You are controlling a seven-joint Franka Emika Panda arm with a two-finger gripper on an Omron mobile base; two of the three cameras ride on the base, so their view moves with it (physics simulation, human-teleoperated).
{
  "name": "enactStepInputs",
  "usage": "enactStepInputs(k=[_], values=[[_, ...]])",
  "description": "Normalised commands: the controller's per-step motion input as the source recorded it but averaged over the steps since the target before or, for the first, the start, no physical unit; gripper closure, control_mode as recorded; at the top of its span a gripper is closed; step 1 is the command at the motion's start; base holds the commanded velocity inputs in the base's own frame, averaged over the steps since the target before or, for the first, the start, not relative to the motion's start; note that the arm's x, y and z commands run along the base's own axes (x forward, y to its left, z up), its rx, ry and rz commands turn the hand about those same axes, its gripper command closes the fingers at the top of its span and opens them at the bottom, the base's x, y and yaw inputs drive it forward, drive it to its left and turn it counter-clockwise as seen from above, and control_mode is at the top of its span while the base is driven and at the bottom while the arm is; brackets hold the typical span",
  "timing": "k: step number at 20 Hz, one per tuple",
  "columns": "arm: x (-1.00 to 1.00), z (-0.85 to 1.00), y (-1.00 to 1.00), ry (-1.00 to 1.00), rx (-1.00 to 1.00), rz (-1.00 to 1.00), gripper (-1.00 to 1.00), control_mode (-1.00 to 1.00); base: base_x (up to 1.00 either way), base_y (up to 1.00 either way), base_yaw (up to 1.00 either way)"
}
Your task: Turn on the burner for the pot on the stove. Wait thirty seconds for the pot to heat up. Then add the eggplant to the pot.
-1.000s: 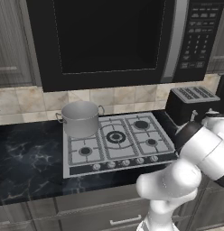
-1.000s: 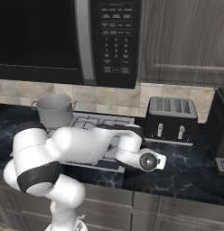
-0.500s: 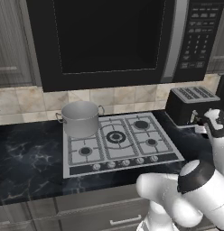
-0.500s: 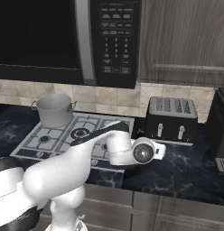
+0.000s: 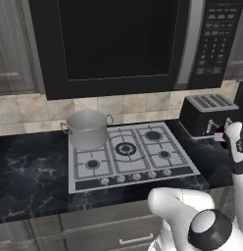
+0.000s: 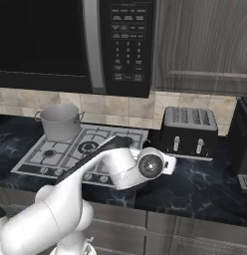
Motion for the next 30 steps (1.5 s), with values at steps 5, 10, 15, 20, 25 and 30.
enactStepInputs(k=[5, 10, 15, 20, 25, 30], values=[[-0.26, 0.33, 0.66, -0.08, 0.02, 0.00, 1.00, -1.00, 0.00, 0.00, 0.00], [-0.03, 0.54, 0.64, -0.05, 0.00, 0.00, 1.00, -1.00, 0.00, 0.00, 0.00], [0.00, 0.46, 0.63, 0.00, -0.04, 0.00, 1.00, -1.00, 0.00, 0.00, 0.00], [0.00, 0.52, 0.59, 0.00, -0.04, 0.00, 1.00, -1.00, 0.00, 0.00, 0.00], [0.00, 0.40, 0.61, 0.00, -0.03, 0.00, 1.00, -1.00, 0.00, 0.00, 0.00], [0.00, 0.17, 0.60, 0.03, 0.00, 0.00, 1.00, -1.00, 0.00, 0.00, 0.00]])
